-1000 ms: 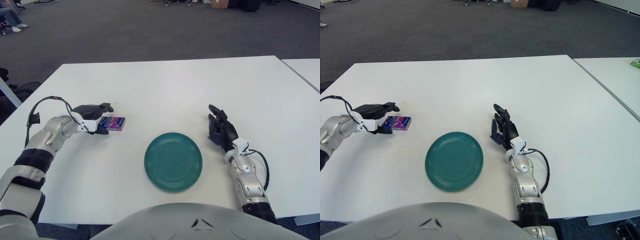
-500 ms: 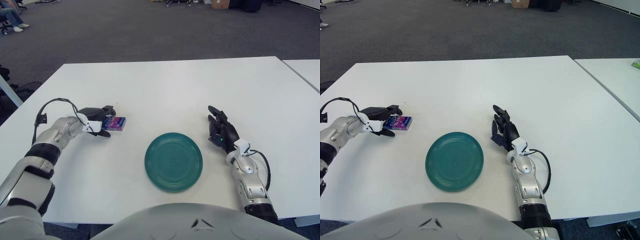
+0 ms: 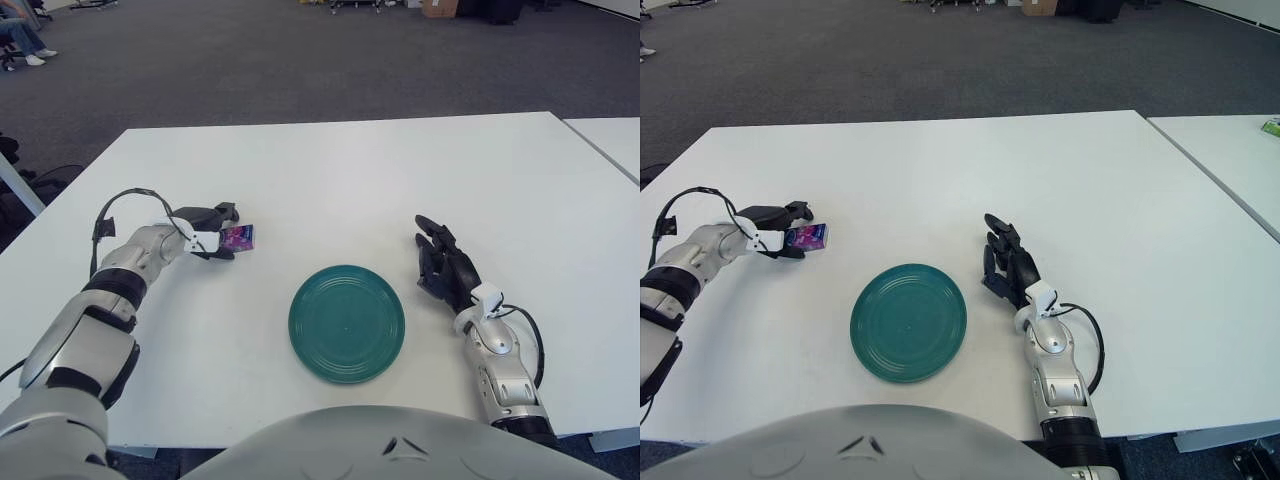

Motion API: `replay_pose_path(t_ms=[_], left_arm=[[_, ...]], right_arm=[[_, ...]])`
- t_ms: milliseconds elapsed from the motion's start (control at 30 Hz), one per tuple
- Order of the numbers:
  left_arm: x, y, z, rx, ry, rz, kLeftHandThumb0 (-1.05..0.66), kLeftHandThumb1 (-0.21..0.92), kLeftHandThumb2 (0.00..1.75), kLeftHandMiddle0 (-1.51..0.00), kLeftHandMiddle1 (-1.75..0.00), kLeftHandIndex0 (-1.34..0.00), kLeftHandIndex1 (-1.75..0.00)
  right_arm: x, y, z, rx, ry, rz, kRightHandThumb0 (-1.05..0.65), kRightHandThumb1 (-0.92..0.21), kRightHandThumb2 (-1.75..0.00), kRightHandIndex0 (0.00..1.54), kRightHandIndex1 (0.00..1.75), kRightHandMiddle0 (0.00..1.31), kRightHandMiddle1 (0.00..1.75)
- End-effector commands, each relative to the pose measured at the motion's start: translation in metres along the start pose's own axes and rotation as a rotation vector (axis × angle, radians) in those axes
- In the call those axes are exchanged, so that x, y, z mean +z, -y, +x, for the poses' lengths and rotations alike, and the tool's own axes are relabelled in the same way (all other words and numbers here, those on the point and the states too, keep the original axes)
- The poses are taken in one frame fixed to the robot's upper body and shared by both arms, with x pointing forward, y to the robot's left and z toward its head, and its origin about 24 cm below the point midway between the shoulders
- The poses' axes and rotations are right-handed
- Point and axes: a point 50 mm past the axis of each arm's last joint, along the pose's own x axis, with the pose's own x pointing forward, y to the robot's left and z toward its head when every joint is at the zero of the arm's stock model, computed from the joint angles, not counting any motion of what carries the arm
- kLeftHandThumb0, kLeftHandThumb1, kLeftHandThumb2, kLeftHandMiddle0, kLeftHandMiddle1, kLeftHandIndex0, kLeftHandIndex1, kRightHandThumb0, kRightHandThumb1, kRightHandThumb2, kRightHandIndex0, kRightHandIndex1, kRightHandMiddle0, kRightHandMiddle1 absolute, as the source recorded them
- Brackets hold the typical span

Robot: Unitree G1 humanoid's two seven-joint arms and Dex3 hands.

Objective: Put the gum into the plate.

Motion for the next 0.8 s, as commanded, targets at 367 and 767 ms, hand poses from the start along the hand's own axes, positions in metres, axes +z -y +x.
replay_pose_path(t_ms=[367,767], left_arm=[[0.007,0.073,-0.001,-0.299,-0.005,0.037,-0.4,0.9,0.11,-0.65,-0.15,-0.66,-1.24],[0.001,0.092,-0.01,-0.219,-0.017,-0.018,-0.01,0.44,0.94,-0.65,-1.2,-0.65,-1.57]], right_arm=[[-0.015,-0.002,-0.007,-0.028,-0.109,0.026,-0.64,-0.92,-1.01,0.17,0.0,0.0,0.44],[-0.016,-0.004,-0.003,-0.039,-0.117,0.035,-0.62,-0.92,-1.0,0.16,0.0,0.0,0.43]])
